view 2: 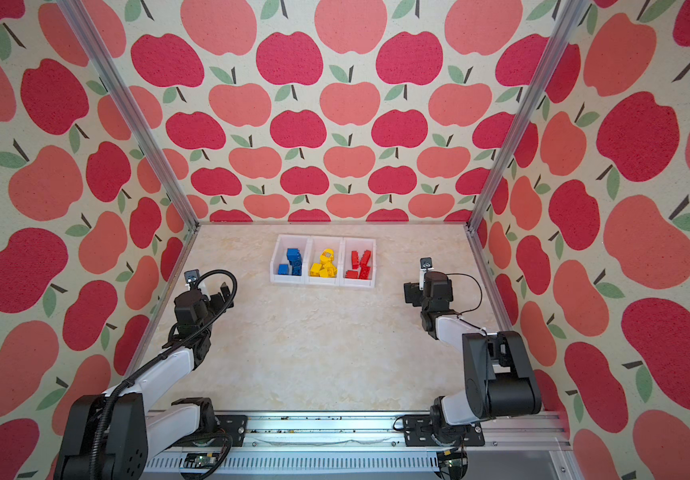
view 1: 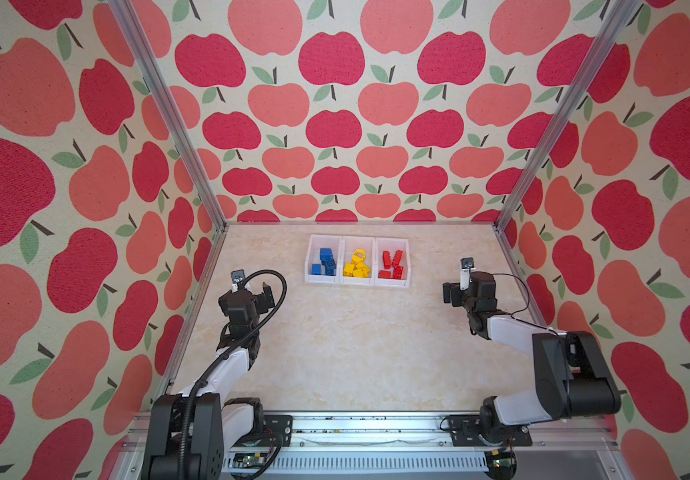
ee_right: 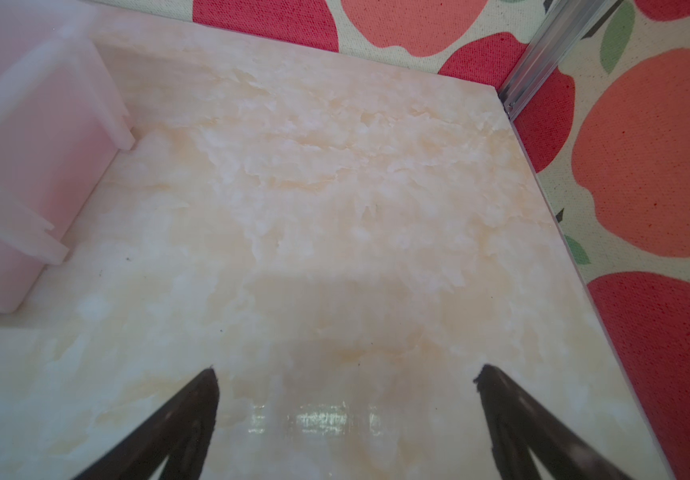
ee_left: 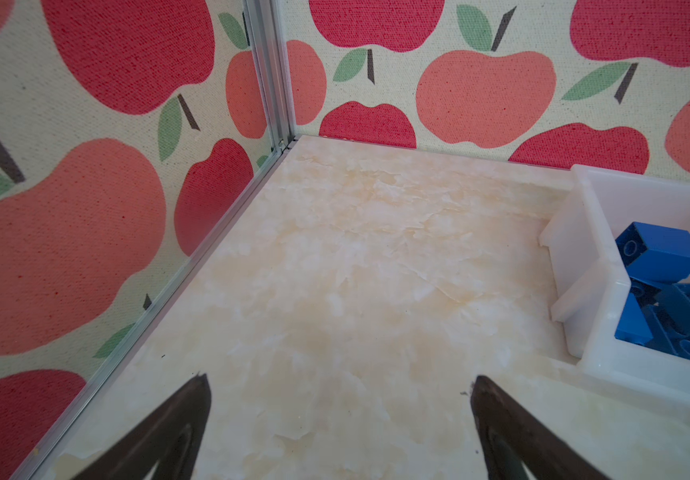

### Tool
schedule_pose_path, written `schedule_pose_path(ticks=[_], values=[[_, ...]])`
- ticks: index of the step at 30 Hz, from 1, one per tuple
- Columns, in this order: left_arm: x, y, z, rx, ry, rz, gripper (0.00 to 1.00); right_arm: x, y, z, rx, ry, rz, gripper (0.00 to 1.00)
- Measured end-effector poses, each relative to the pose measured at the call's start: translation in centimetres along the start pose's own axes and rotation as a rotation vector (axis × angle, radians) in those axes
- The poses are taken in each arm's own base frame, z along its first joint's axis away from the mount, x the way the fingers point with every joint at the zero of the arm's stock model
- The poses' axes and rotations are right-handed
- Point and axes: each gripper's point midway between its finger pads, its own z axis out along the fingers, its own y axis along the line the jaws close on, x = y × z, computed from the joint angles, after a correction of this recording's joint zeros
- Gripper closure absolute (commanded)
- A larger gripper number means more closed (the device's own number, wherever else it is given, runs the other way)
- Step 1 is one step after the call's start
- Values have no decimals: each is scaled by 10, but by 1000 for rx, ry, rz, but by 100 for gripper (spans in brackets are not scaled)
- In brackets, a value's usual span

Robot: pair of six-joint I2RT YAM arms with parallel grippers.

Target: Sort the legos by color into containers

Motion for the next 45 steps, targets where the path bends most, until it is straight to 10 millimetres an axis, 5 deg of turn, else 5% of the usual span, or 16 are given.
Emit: schedule_pose_path(ticks=[20, 45], values=[[55, -12, 38, 32, 0, 57, 1, -4, 7, -5, -21, -162, -35, 1], [39, -9, 37, 23, -75, 36, 1, 13, -9, -10, 81, -244, 11, 1]])
